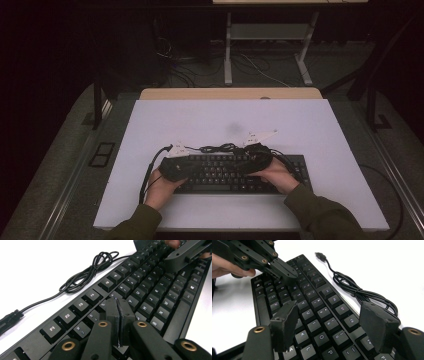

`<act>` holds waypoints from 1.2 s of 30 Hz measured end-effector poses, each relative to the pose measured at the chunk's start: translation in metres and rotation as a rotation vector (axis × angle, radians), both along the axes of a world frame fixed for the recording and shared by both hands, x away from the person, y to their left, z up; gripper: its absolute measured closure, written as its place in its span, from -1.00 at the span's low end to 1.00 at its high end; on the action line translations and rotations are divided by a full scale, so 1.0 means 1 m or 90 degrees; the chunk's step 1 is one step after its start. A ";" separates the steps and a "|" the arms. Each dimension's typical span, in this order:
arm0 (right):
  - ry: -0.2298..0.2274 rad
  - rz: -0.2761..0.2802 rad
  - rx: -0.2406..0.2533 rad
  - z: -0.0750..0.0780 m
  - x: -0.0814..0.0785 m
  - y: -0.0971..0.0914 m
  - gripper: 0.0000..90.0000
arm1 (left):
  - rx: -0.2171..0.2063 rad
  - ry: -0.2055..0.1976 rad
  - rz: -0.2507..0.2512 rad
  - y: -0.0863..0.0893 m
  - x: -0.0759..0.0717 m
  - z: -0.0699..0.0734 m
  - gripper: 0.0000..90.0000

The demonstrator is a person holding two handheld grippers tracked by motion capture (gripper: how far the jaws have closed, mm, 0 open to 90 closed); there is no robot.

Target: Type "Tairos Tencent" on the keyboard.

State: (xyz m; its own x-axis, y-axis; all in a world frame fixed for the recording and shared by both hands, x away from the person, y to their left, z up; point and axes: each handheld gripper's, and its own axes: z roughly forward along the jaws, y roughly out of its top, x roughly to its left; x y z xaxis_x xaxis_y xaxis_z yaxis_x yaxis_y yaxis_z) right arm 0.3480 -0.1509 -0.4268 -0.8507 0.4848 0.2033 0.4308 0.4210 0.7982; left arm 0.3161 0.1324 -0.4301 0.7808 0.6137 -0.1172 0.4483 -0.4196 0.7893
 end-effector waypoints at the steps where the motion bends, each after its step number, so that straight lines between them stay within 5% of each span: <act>1: 0.001 0.000 0.000 0.000 0.000 0.000 -0.30 | -0.003 -0.001 0.001 0.000 0.000 0.000 0.90; 13: 0.005 -0.003 -0.002 0.000 -0.001 -0.002 -0.20 | -0.012 -0.007 0.001 0.006 -0.006 0.003 0.55; 36: 0.005 0.019 -0.027 0.000 -0.003 -0.004 0.65 | -0.027 -0.013 0.031 0.025 -0.014 0.001 -0.37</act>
State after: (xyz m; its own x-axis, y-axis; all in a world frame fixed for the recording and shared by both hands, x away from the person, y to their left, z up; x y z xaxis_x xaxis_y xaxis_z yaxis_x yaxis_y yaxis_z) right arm 0.3445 -0.1546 -0.4269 -0.8637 0.4669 0.1897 0.4232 0.4674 0.7762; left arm 0.3019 0.1578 -0.4292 0.7522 0.6462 -0.1286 0.4516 -0.3635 0.8149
